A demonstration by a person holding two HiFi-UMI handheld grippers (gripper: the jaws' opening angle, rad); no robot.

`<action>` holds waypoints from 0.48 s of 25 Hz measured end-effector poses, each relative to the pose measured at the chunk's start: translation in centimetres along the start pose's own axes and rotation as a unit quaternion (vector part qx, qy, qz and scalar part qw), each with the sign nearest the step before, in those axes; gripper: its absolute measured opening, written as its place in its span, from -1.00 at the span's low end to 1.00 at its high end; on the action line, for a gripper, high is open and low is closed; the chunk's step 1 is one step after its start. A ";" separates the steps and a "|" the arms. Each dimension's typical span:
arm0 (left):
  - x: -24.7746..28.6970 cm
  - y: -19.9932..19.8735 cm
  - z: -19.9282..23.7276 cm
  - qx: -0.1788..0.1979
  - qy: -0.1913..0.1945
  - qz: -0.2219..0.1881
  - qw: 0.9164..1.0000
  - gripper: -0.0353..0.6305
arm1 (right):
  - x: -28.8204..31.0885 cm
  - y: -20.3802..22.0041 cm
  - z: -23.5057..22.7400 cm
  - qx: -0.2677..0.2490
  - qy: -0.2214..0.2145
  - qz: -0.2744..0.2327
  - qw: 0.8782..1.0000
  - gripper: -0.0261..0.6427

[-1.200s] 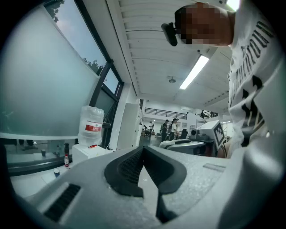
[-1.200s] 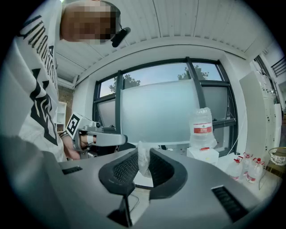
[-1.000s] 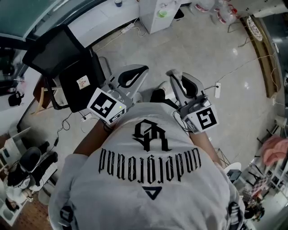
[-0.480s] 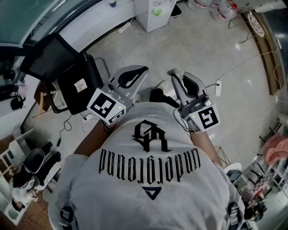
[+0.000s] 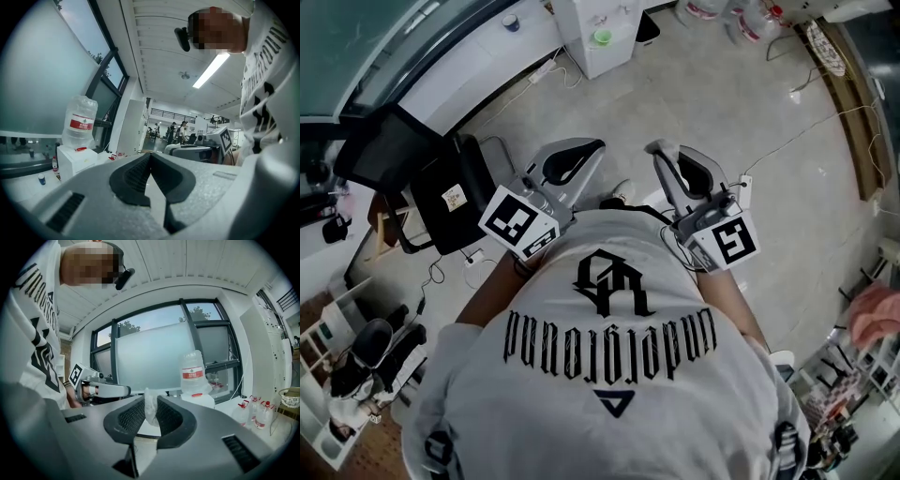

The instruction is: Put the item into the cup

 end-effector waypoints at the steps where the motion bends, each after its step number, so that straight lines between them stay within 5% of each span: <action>1: 0.8 -0.1 -0.1 0.000 -0.003 0.001 1.000 -0.85 | -0.3 0.0 -0.9 0.004 -0.002 0.002 1.000 -0.74; 12: 5.7 0.1 -0.1 -0.006 -0.007 0.019 1.000 -0.85 | -1.0 0.9 -6.6 0.030 -0.006 0.023 0.999 -0.74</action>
Point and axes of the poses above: the fingertips, and each gripper's own axes: x forward along the fingers, z to its left, y out of its underside, the point moved 4 cm from there along -x, backward along the fingers, and after that the axes turned 12 degrees about -y, right-handed, at the moved point
